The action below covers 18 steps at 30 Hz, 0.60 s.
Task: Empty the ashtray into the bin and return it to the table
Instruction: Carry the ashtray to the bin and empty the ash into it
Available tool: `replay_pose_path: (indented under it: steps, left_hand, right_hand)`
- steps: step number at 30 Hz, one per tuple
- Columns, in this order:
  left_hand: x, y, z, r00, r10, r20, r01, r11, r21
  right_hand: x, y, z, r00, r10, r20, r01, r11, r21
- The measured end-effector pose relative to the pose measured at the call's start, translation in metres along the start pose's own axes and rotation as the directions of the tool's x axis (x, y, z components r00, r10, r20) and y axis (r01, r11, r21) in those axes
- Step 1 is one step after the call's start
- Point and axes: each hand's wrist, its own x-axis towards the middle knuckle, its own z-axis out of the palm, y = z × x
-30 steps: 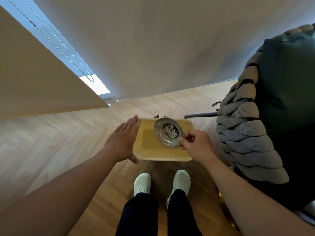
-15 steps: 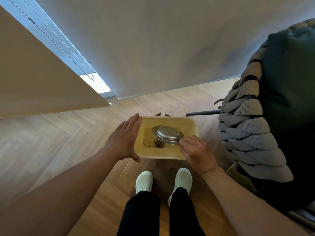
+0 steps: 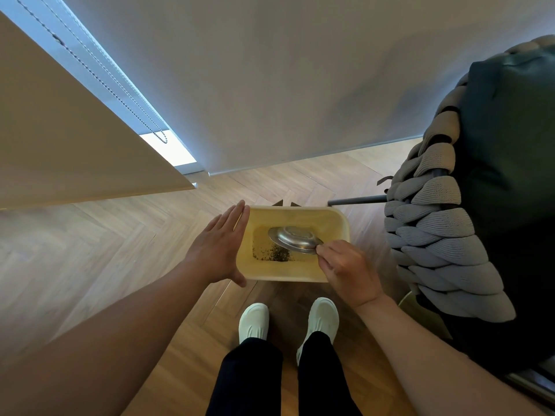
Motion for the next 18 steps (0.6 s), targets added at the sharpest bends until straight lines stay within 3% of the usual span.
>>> replay_pose_path:
  steps: [9,18]
  left_hand:
    - [0.0002,-0.0007,0.0002,1.000,-0.002,0.000,0.002,1.000,0.007]
    - [0.0000,-0.0003,-0.0010,1.000,-0.015,0.020,0.015,1.000,0.011]
  right_hand:
    - [0.0028,0.0005,0.0037,0.954,0.290,0.080,-0.300,0.923,0.239]
    - [0.0080,0.0072,0.0087,0.733,0.624,0.272,-0.674,0.612,0.413]
